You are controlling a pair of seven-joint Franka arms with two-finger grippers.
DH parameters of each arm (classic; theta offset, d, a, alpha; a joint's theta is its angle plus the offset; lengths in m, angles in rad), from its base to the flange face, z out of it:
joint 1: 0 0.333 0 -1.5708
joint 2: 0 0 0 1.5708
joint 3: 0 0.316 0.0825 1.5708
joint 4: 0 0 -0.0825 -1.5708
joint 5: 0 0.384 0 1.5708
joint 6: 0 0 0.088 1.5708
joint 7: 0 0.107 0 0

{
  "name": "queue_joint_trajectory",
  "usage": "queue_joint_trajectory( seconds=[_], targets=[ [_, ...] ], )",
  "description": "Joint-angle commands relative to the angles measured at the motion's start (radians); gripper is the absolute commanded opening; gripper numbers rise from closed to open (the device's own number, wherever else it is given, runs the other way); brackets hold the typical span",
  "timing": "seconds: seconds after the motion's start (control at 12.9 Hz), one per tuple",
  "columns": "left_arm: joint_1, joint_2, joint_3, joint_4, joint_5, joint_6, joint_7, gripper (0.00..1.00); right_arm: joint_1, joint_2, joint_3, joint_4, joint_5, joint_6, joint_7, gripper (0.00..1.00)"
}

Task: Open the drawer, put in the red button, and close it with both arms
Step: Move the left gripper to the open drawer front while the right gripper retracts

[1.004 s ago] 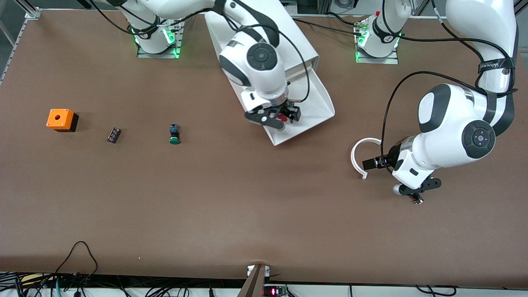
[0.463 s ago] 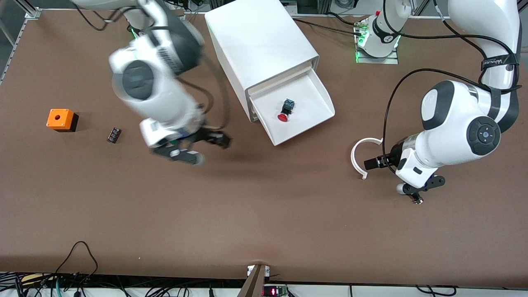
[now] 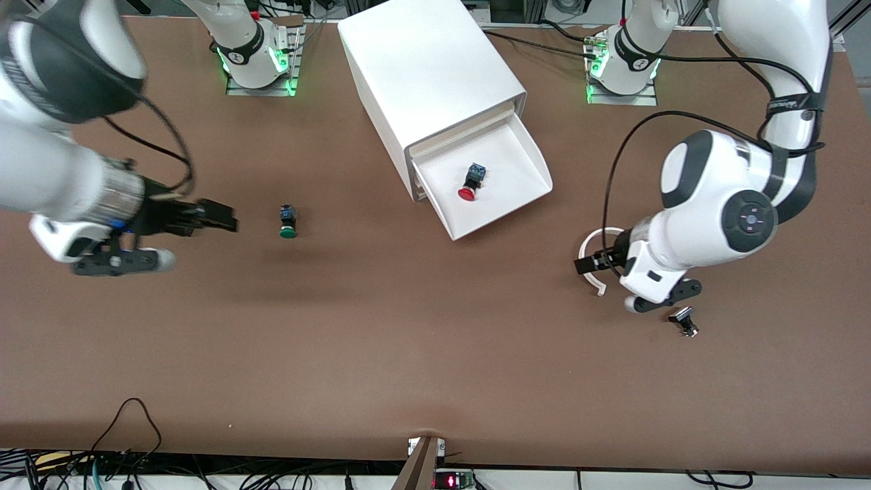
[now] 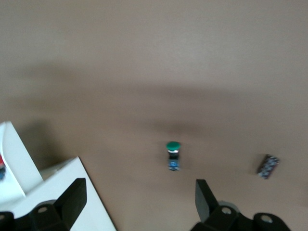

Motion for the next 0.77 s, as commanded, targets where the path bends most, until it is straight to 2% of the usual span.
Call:
queue_joint_trajectory(
  seconds=[0.0, 0.15, 0.23, 0.31, 0.46, 0.7],
  targets=[
    [-0.047, -0.007, 0.002, -0.049, 0.033, 0.060, -0.099, 1.00, -0.011, -0.160, -0.105, -0.158, 0.033, -0.001, -0.226, 1.00],
    [-0.098, -0.007, 0.002, -0.092, 0.058, 0.112, -0.191, 1.00, 0.024, -0.245, -0.232, -0.234, 0.033, -0.002, -0.421, 1.00],
    [-0.122, -0.005, 0.002, -0.112, 0.067, 0.143, -0.232, 1.00, 0.073, -0.271, -0.314, -0.257, 0.033, -0.009, -0.469, 1.00],
    [-0.135, 0.002, 0.002, -0.125, 0.078, 0.175, -0.258, 1.00, 0.112, -0.303, -0.368, -0.301, 0.033, -0.001, -0.484, 1.00],
    [-0.176, 0.021, 0.002, -0.148, 0.099, 0.208, -0.311, 1.00, 0.114, -0.351, -0.377, -0.384, 0.027, 0.034, -0.488, 1.00],
    [-0.211, 0.027, 0.001, -0.194, 0.105, 0.255, -0.392, 1.00, 0.114, -0.351, -0.377, -0.383, 0.015, 0.044, -0.507, 1.00]
  ],
)
